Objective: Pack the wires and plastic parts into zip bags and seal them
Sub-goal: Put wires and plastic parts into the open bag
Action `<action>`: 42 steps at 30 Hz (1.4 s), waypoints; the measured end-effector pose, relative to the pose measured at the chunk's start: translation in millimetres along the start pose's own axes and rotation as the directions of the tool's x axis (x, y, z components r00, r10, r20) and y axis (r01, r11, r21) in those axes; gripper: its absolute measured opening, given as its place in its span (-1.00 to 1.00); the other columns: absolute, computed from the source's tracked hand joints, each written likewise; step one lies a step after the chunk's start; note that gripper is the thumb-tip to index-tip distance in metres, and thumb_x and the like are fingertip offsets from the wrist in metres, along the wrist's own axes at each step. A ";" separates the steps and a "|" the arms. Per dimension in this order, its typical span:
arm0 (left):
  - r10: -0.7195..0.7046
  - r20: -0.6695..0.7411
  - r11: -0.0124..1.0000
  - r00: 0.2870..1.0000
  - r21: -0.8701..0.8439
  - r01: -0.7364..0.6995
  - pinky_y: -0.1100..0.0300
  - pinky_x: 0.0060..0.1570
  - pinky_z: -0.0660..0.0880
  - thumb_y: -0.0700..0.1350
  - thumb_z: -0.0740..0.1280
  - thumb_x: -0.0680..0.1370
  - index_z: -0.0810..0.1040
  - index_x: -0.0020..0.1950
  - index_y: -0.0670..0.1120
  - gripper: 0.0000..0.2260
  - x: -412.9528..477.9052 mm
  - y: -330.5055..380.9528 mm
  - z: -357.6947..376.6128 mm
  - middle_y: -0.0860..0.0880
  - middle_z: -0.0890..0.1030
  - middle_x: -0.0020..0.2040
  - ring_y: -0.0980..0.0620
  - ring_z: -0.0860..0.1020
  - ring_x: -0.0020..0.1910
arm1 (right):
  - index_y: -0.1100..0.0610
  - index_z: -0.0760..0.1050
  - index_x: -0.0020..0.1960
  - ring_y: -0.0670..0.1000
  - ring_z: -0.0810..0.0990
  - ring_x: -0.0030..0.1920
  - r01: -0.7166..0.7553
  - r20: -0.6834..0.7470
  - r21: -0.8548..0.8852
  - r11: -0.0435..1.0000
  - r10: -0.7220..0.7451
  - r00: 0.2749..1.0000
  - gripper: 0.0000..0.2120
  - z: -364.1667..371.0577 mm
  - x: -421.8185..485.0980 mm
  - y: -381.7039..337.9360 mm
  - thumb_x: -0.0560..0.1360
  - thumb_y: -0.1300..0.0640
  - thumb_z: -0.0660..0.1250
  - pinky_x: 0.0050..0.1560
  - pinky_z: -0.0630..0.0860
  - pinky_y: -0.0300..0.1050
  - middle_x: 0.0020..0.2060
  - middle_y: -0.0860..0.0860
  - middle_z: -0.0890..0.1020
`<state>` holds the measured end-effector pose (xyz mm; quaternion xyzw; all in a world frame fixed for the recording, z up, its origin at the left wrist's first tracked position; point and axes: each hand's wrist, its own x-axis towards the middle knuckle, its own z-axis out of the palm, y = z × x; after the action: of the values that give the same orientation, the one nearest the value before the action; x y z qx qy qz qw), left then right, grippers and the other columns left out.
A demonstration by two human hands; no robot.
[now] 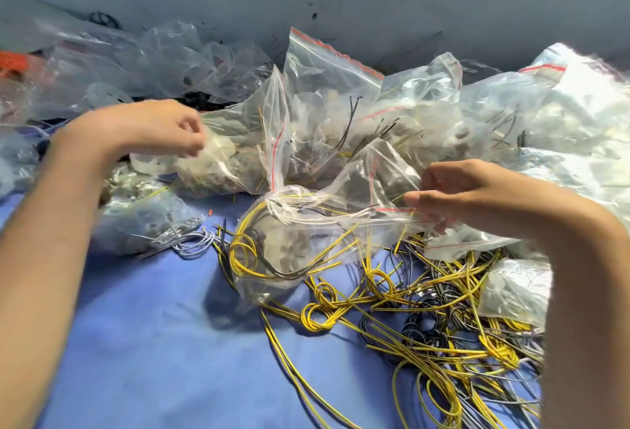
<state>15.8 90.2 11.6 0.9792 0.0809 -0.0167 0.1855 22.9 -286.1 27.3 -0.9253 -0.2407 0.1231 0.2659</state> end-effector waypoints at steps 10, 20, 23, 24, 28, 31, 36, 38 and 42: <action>-0.446 0.163 0.891 0.880 0.172 0.420 -0.02 0.13 0.47 -0.38 0.49 0.35 0.50 0.03 -0.14 -0.66 4.1 -77.6 15.1 -0.20 0.50 0.12 -0.21 0.48 0.10 | 0.08 0.42 -0.29 -0.27 0.53 -0.48 -0.005 0.012 -0.019 1.000 0.005 1.000 -0.69 3.0 1.7 -2.1 0.48 -0.13 0.31 -0.45 0.35 -0.45 -0.47 -0.21 0.60; -0.453 0.122 0.887 0.883 0.158 0.433 0.10 -0.30 0.49 -0.48 0.32 0.41 0.54 -0.01 -0.14 -0.71 2.9 -79.0 19.6 -0.20 0.48 0.04 -0.14 0.50 -0.10 | 0.10 0.45 -0.21 -0.29 0.54 -0.45 -0.035 0.014 -0.073 0.997 0.036 0.999 -0.67 4.1 0.4 -5.5 0.47 -0.17 0.29 -0.38 0.40 -0.31 -0.46 -0.25 0.60; -0.447 0.096 0.888 0.890 0.171 0.427 0.12 -0.26 0.49 -0.42 0.40 0.37 0.58 -0.10 -0.14 -0.78 2.5 -79.5 14.1 -0.16 0.56 -0.13 -0.13 0.53 -0.19 | 0.09 0.43 -0.24 -0.30 0.53 -0.46 -0.040 0.008 -0.074 0.996 0.041 0.999 -0.67 3.8 -0.2 -6.4 0.48 -0.17 0.29 -0.45 0.36 -0.41 -0.48 -0.27 0.58; -0.432 0.075 0.891 0.899 0.193 0.412 0.13 -0.24 0.48 -0.38 0.43 0.36 0.61 -0.13 -0.12 -0.80 1.9 -77.6 9.9 -0.13 0.60 -0.18 -0.12 0.54 -0.22 | 0.07 0.41 -0.26 -0.30 0.52 -0.47 -0.041 0.005 -0.089 0.995 0.042 0.999 -0.67 3.8 -0.5 -7.2 0.48 -0.18 0.28 -0.45 0.36 -0.38 -0.48 -0.27 0.57; -0.283 -0.030 0.935 0.959 0.212 0.283 0.16 -0.11 0.47 -0.19 0.52 0.32 0.66 -0.26 0.08 -0.84 -3.3 -45.0 -15.7 0.08 0.65 -0.29 -0.01 0.58 -0.17 | 0.03 0.48 -0.20 -0.29 0.56 -0.43 -0.022 0.004 -0.121 0.992 0.023 1.000 -0.71 3.0 -2.0 -10.2 0.48 -0.18 0.27 -0.34 0.43 -0.31 -0.40 -0.26 0.62; -0.087 -0.087 0.986 0.992 0.133 0.098 0.29 -0.26 0.37 -0.04 0.51 0.37 0.63 -0.28 0.17 -0.88 -16.8 5.6 -17.0 0.26 0.62 -0.32 0.19 0.54 -0.19 | 0.05 0.54 -0.03 -0.18 0.67 -0.31 -0.010 0.068 -0.026 1.000 0.012 0.998 -0.76 3.2 -2.7 -13.4 0.51 -0.12 0.26 0.00 0.55 -0.11 -0.20 -0.14 0.70; 0.217 -0.175 0.966 0.960 -0.106 -0.237 0.47 -0.27 0.41 -0.05 0.48 0.41 0.65 -0.13 0.09 -0.93 -35.4 93.8 13.1 0.20 0.64 -0.26 0.38 0.54 -0.27 | 0.07 0.53 -0.03 -0.02 0.71 -0.16 -0.011 0.132 0.144 0.990 -0.008 0.991 -0.82 4.9 -5.6 -21.4 0.53 -0.03 0.28 0.10 0.58 0.09 -0.02 -0.02 0.69; 0.298 -0.236 0.905 0.925 -0.239 -0.353 0.53 -0.24 0.42 -0.09 0.47 0.43 0.66 -0.10 0.04 -0.92 -40.3 122.7 22.1 0.15 0.66 -0.23 0.32 0.58 -0.27 | 0.00 0.58 0.04 -0.07 0.68 -0.10 0.024 0.109 0.044 0.999 -0.028 0.994 -0.75 3.3 -6.4 -24.0 0.49 -0.12 0.30 0.10 0.57 0.06 -0.01 -0.06 0.68; 0.421 -0.333 0.755 0.843 -0.387 -0.530 0.41 -0.18 0.46 -0.14 0.41 0.49 0.65 0.00 -0.04 -0.90 -42.8 159.5 22.1 0.08 0.68 -0.15 0.18 0.61 -0.21 | 0.00 0.63 0.04 -0.03 0.59 -0.08 0.072 0.099 -0.146 0.987 -0.058 0.993 -0.66 4.0 -7.1 -30.8 0.47 -0.21 0.27 -0.02 0.49 -0.10 -0.11 0.00 0.67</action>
<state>-0.2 -70.9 51.2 0.8885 -0.1503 0.1624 0.4019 3.7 -265.1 41.8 -0.9274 -0.2917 0.1396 0.1878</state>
